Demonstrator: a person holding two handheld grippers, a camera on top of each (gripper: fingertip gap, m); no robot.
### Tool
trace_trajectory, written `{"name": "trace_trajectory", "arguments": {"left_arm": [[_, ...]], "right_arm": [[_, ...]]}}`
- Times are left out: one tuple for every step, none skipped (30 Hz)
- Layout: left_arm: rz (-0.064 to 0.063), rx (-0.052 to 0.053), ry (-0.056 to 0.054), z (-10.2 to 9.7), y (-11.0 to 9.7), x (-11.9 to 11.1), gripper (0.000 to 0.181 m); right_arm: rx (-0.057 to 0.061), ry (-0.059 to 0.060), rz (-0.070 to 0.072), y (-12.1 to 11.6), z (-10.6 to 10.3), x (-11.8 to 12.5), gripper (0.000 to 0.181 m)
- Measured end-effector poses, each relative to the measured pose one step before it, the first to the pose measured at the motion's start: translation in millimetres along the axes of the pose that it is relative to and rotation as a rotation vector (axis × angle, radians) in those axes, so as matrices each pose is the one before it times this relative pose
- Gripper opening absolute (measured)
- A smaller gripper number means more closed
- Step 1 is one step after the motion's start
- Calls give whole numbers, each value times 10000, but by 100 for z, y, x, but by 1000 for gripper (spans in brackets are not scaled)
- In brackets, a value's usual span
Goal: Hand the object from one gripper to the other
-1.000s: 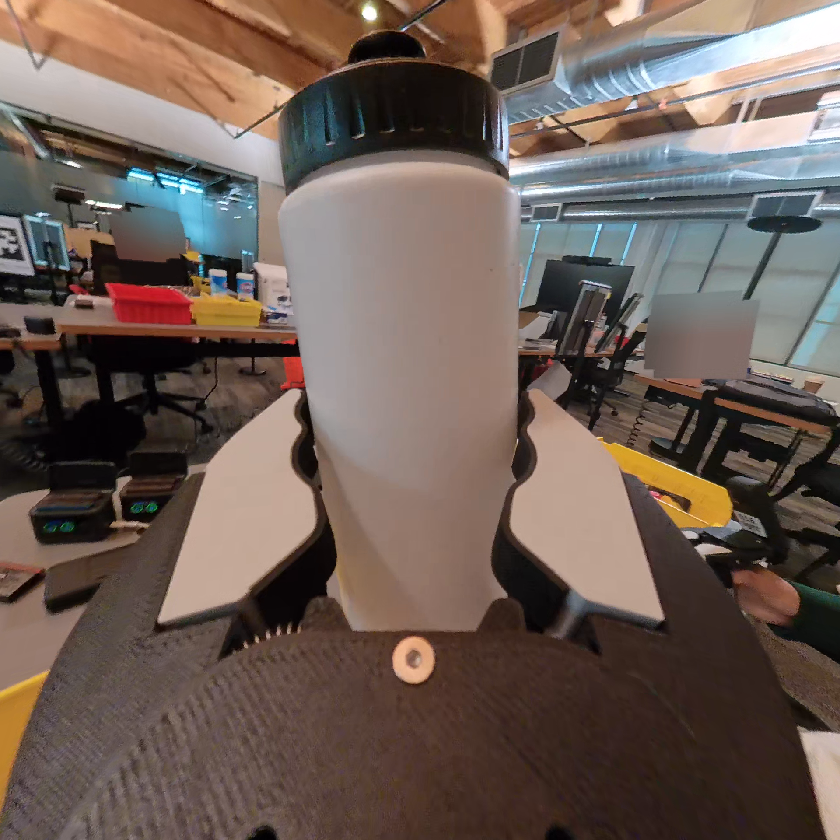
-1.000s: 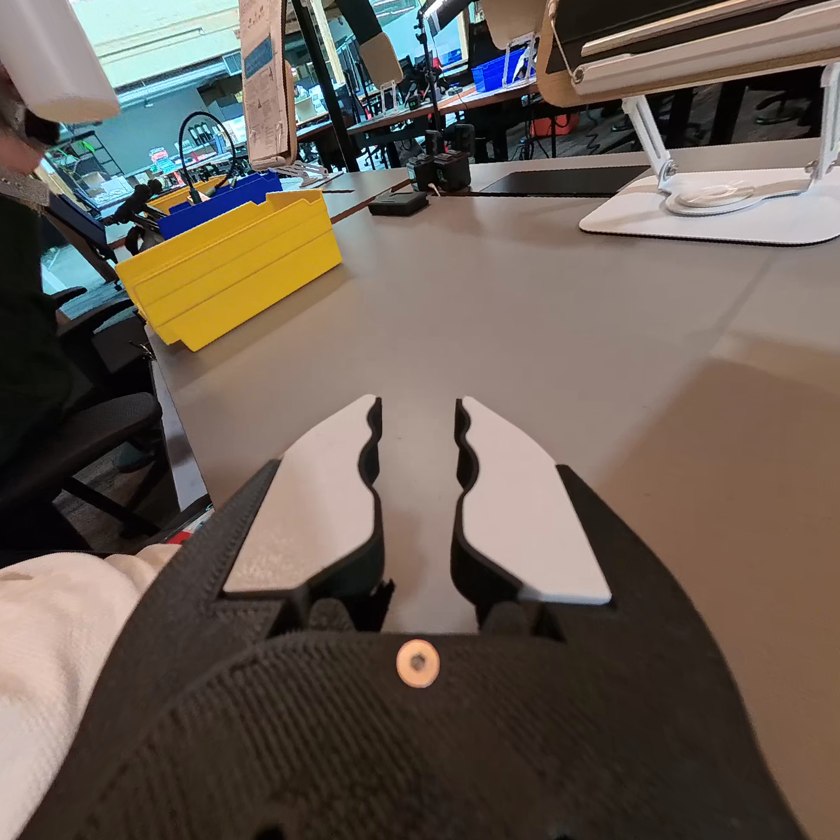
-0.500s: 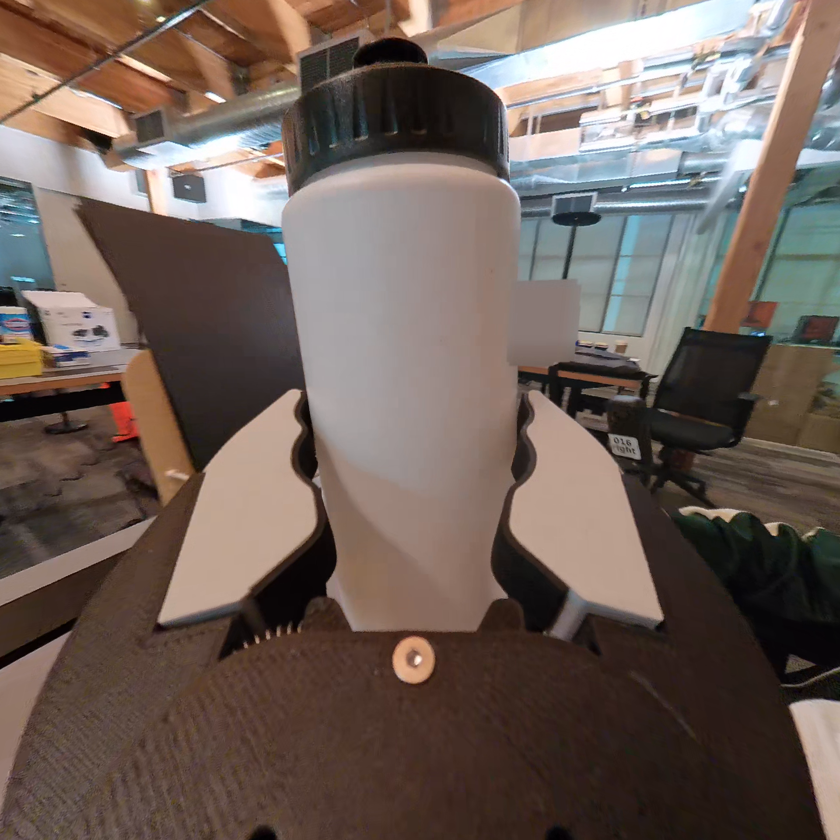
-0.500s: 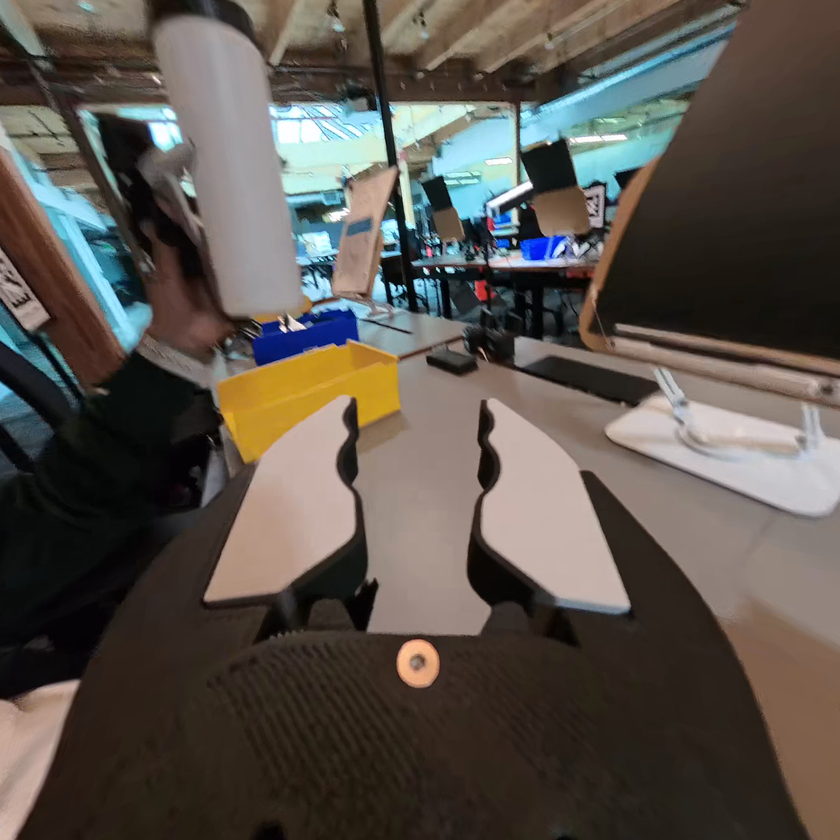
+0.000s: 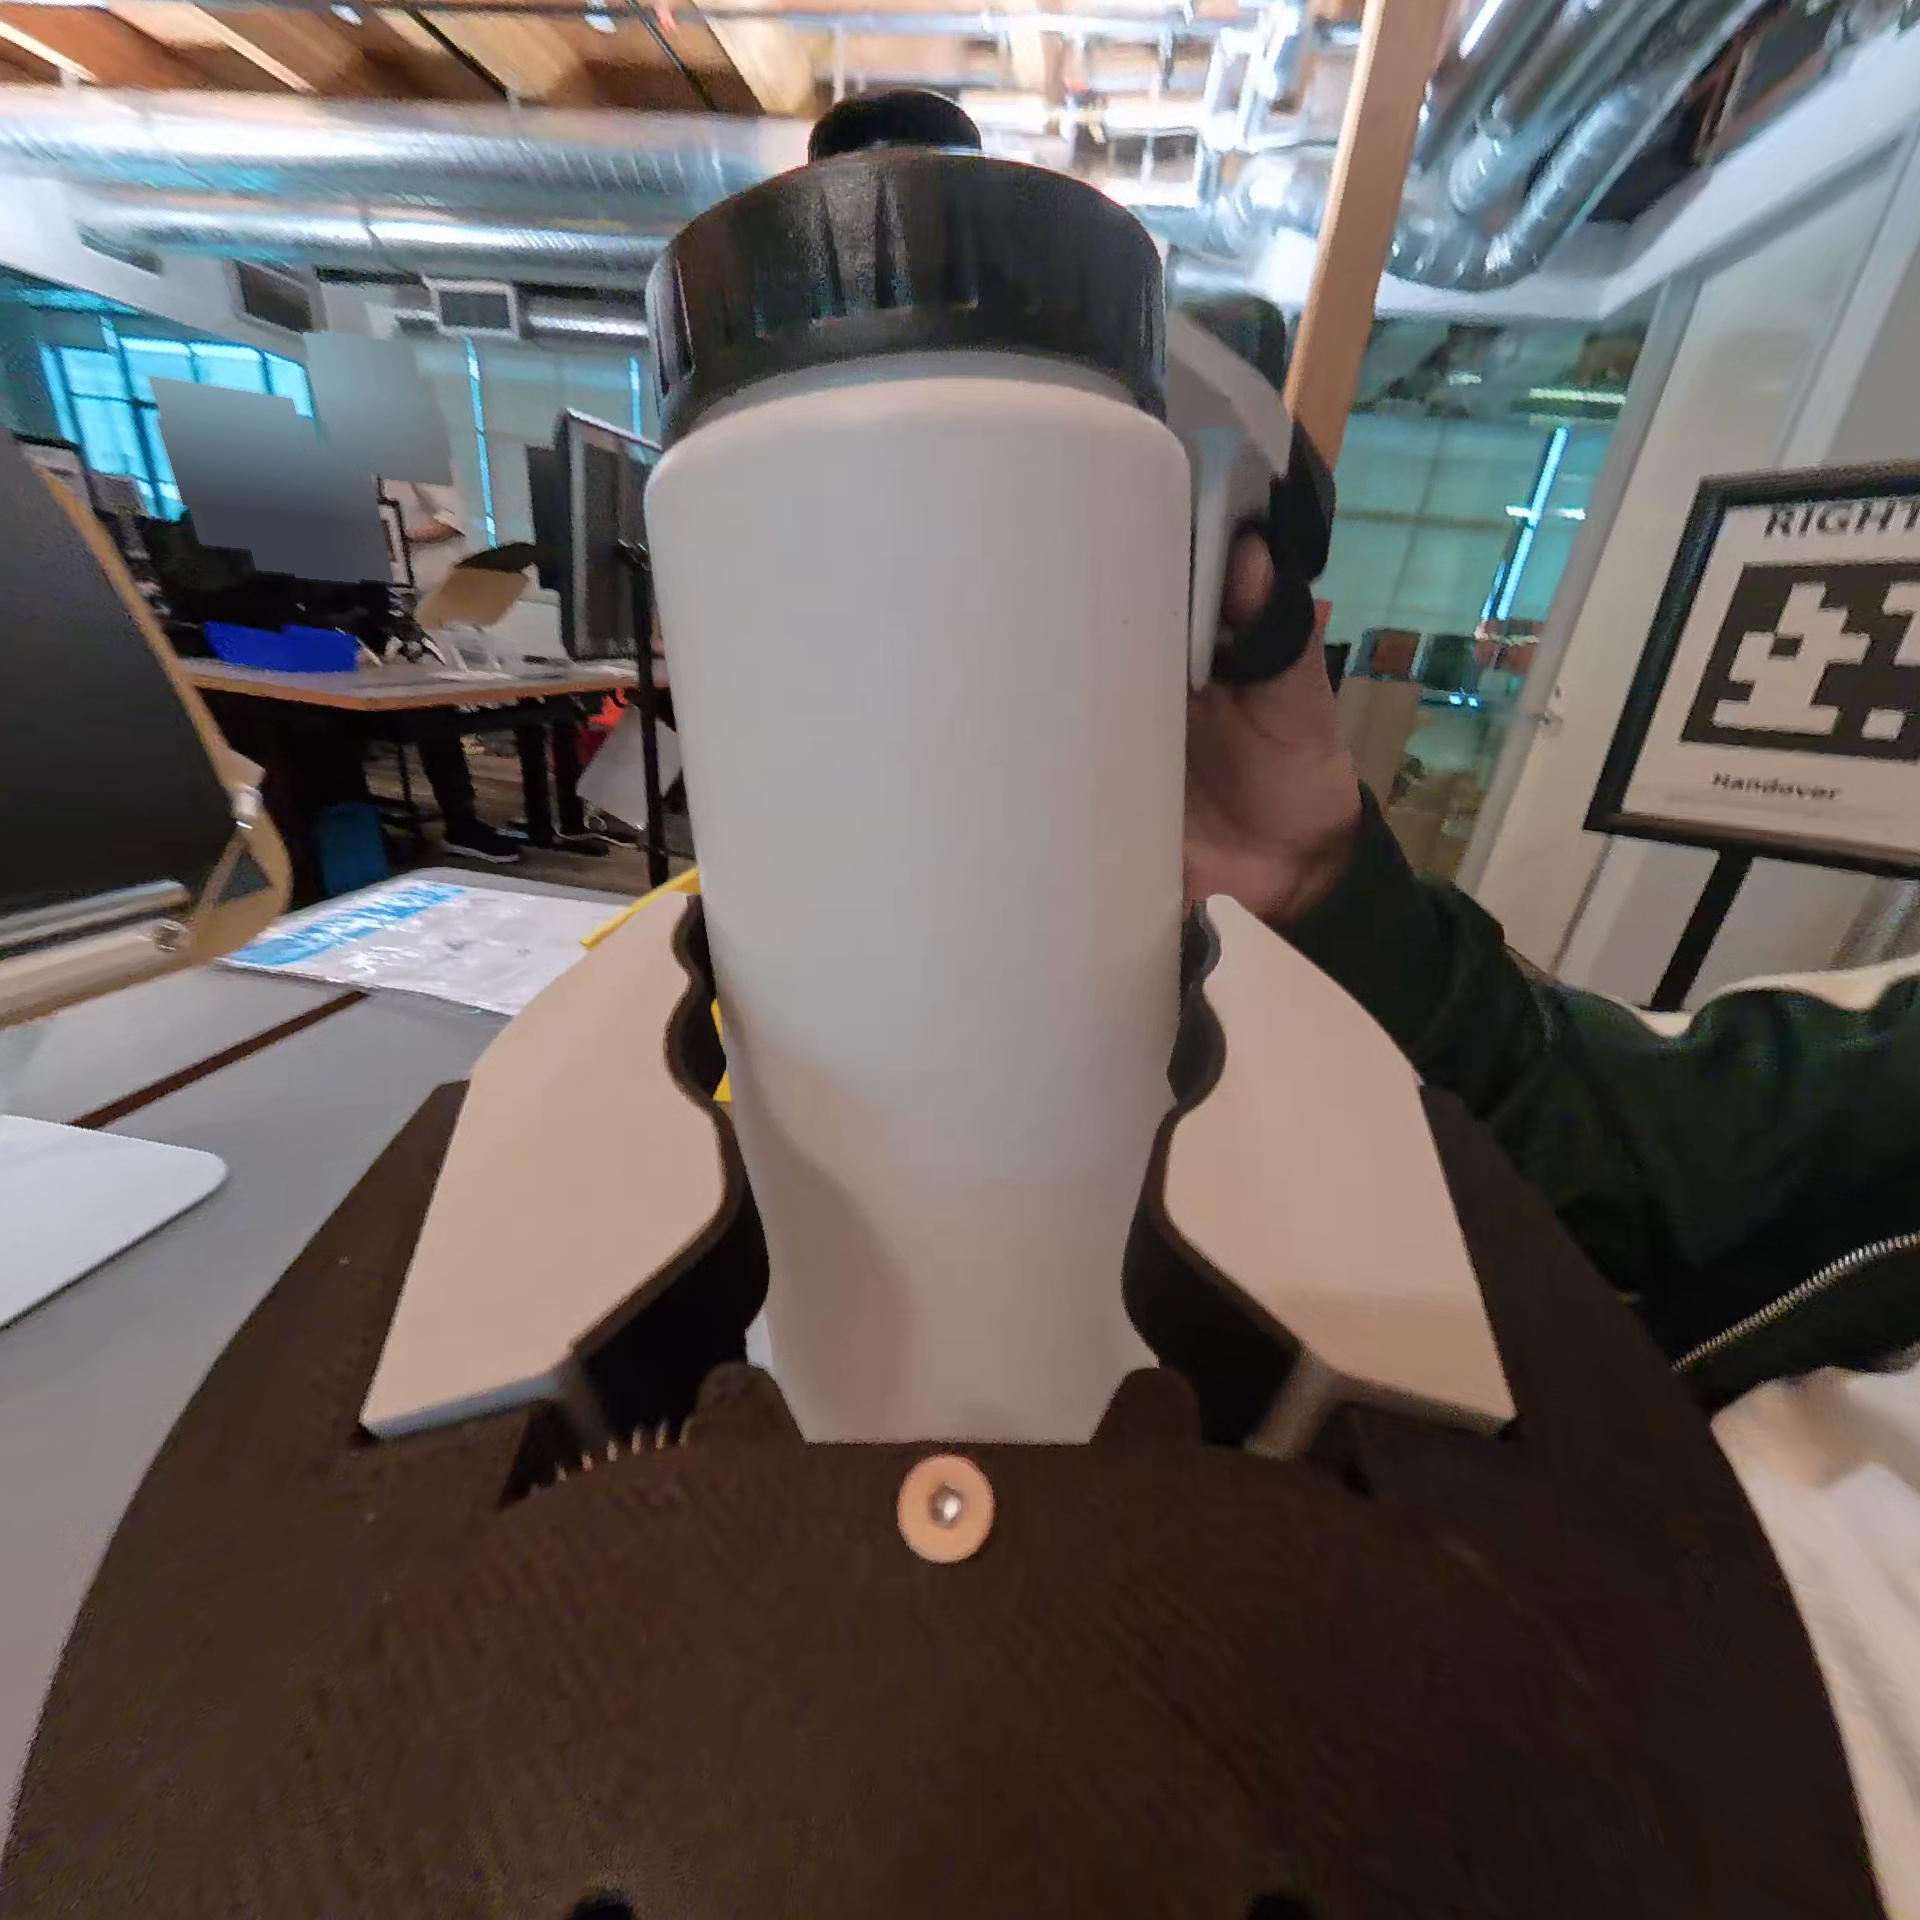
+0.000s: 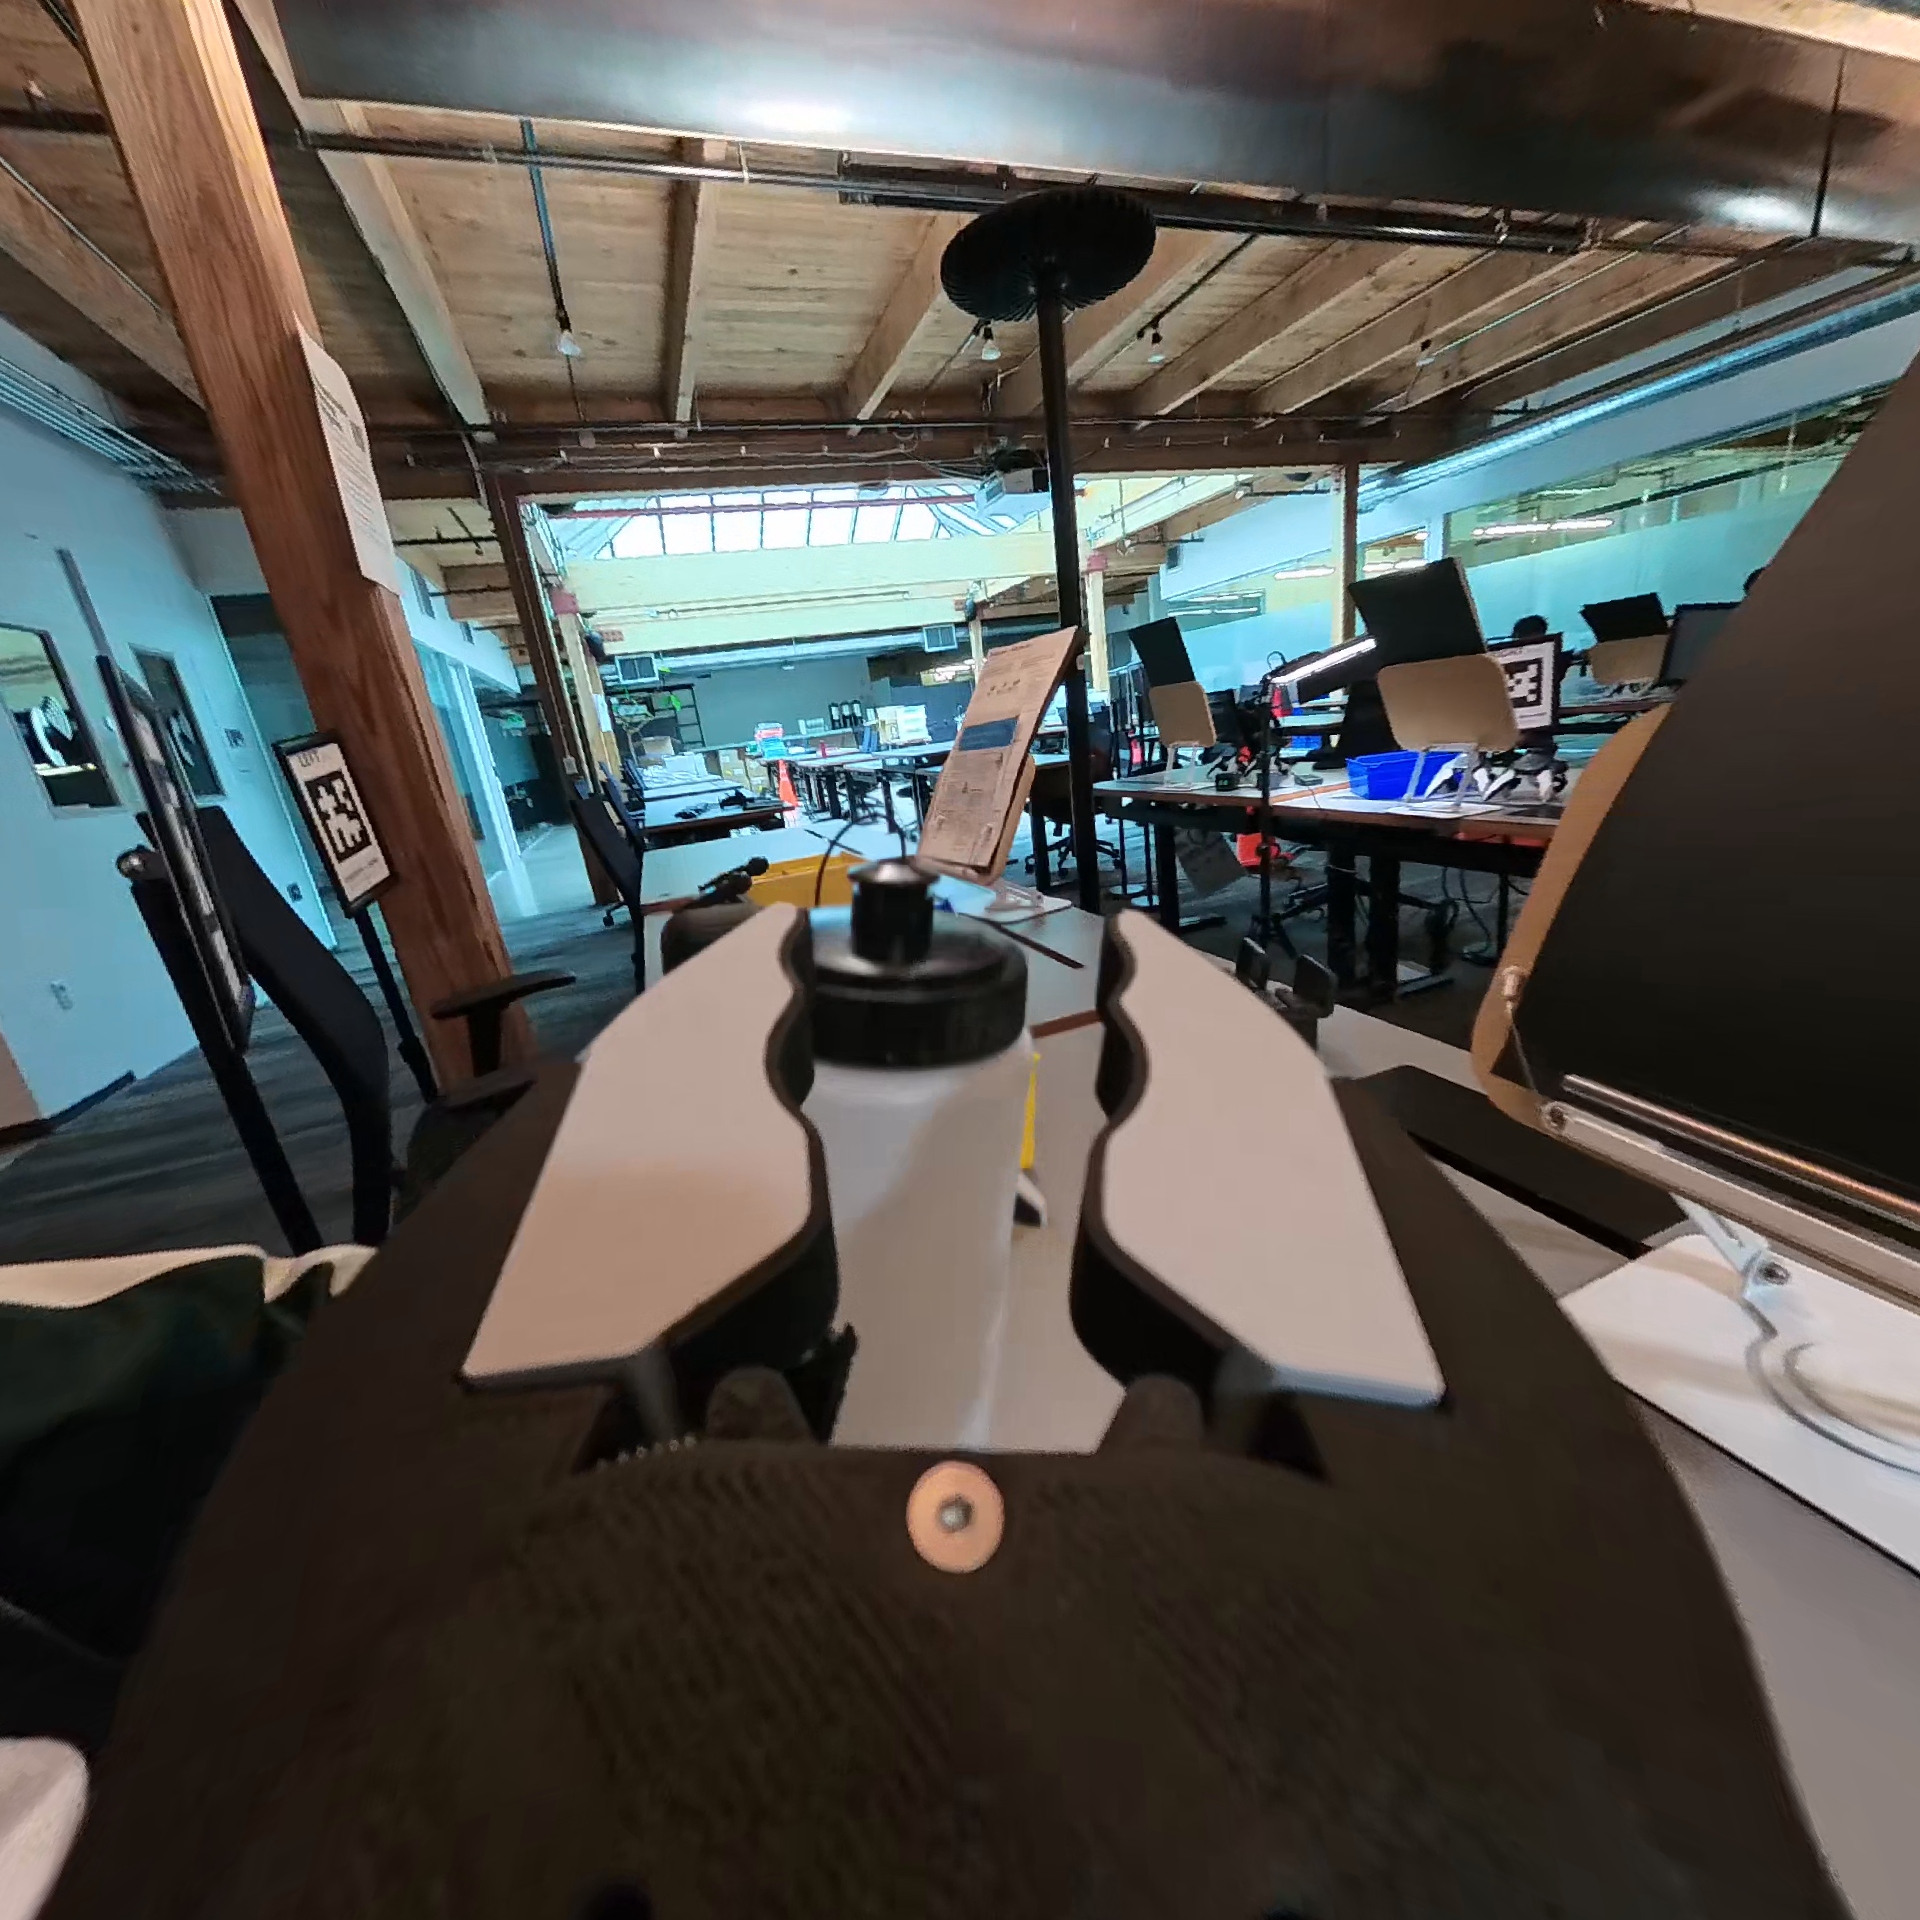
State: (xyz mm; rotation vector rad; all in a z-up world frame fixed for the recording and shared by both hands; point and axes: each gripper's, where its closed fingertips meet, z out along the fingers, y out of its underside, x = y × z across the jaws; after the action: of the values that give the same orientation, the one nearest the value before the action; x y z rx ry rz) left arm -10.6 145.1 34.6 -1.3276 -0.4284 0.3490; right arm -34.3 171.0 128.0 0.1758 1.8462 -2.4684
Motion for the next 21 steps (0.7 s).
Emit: {"name": "trace_trajectory", "arguments": {"left_arm": [[16, -126, 135, 533, 826, 493, 85], [-23, -101, 145, 475, 683, 478, 86], [-20, -84, 117, 388, 518, 454, 86], [24, -7, 77, 301, 333, 403, 86], [38, -5, 71, 252, 207, 358, 86], [42, -37, 57, 194, 136, 297, 86], [48, -43, 45, 153, 91, 212, 86], [41, -57, 46, 90, 64, 159, 86], [42, -77, -5, 45, 109, 33, 86], [28, -85, -19, -25, 144, -61, 86], [38, -57, -31, -52, 180, -128, 86], [13, -11, -22, -90, 146, -190, 85], [60, -15, 17, -87, 157, -92, 85], [68, -35, -10, -38, 184, -79, 85], [116, -55, -33, 10, 190, -79, 86], [99, 9, -55, 19, 81, -100, 86], [77, 105, -9, 2, -54, -56, 86], [48, 134, 5, -35, -111, -33, 86], [9, 137, -11, -70, -151, -56, 86], [25, 145, -58, -137, -196, -111, 86], [75, 128, -92, -183, -193, -165, 88]], "right_arm": [[-95, -17, -73, 119, -133, -77, 53], [-128, -36, -58, 174, -77, -116, 51], [-200, -56, -50, 274, -18, -151, 48], [-221, -127, -49, 337, 70, -264, 46], [-238, -146, -30, 378, 127, -300, 45], [-244, -145, -10, 388, 174, -309, 45], [-232, -166, -20, 359, 208, -343, 44], [-219, -168, -44, 322, 194, -364, 43], [-195, -109, -44, 267, 177, -264, 41], [-140, -100, -67, 157, 94, -263, 32], [-161, -40, -66, 185, 59, -165, 20], [-150, 83, -96, 194, 62, 48, 20], [-135, 0, -104, 180, 41, -47, 19], [-98, -1, -48, 164, 20, -9, 20], [-9, -16, 9, 61, -1, 5, 19], [63, -21, 62, -39, -34, 26, 20], [84, 22, 82, -72, -74, 134, 19], [85, 26, 120, -81, -99, 190, 19], [83, 51, 128, -67, -143, 246, 19], [45, 83, 60, -21, -168, 319, 19], [-23, 101, 8, 42, -180, 330, 19]]}}
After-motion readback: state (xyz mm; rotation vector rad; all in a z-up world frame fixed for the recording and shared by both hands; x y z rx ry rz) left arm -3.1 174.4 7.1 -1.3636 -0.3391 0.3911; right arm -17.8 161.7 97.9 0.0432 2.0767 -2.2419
